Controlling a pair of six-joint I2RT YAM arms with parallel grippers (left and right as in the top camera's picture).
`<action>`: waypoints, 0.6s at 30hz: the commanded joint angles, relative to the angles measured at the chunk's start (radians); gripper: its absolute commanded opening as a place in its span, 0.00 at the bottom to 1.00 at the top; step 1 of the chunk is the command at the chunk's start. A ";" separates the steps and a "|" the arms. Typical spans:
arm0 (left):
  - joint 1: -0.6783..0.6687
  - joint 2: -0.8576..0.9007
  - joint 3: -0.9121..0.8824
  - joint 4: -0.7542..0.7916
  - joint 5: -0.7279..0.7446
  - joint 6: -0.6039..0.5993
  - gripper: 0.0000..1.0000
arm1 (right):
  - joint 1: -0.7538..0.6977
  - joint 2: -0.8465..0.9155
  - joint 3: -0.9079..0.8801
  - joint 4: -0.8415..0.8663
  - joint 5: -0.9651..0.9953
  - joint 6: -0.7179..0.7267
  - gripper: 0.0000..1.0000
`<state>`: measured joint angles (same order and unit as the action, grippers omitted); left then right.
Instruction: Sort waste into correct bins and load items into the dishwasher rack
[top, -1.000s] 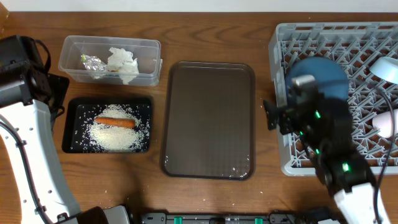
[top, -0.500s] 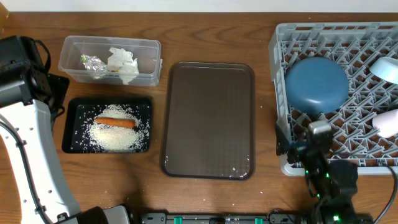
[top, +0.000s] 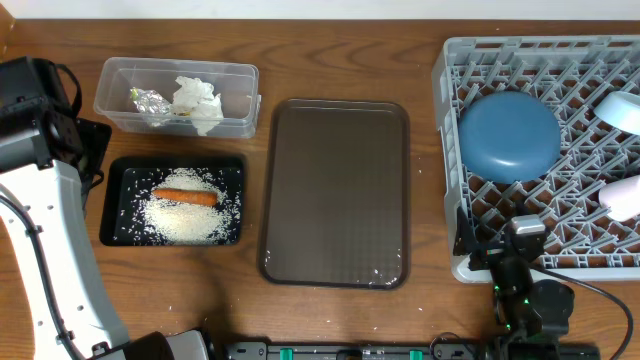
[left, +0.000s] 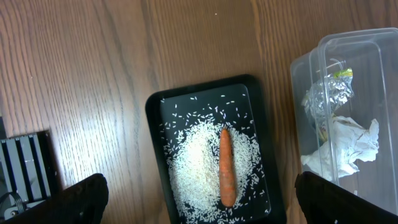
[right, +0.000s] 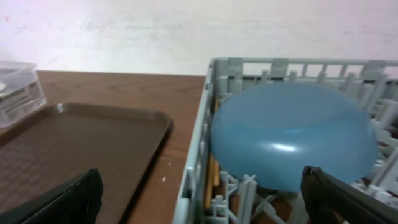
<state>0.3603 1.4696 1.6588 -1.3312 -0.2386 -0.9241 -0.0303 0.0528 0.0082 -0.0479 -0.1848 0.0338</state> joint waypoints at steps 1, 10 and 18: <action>0.005 0.000 -0.008 -0.003 -0.005 -0.013 0.98 | -0.027 -0.034 -0.003 -0.003 0.024 0.005 0.99; 0.005 0.000 -0.008 -0.003 -0.005 -0.013 0.98 | -0.035 -0.048 -0.003 -0.022 0.139 -0.023 0.99; 0.005 0.000 -0.008 -0.003 -0.005 -0.013 0.98 | -0.037 -0.048 -0.003 -0.024 0.152 -0.110 0.99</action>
<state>0.3599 1.4696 1.6588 -1.3312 -0.2386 -0.9241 -0.0422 0.0147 0.0082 -0.0669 -0.0578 -0.0341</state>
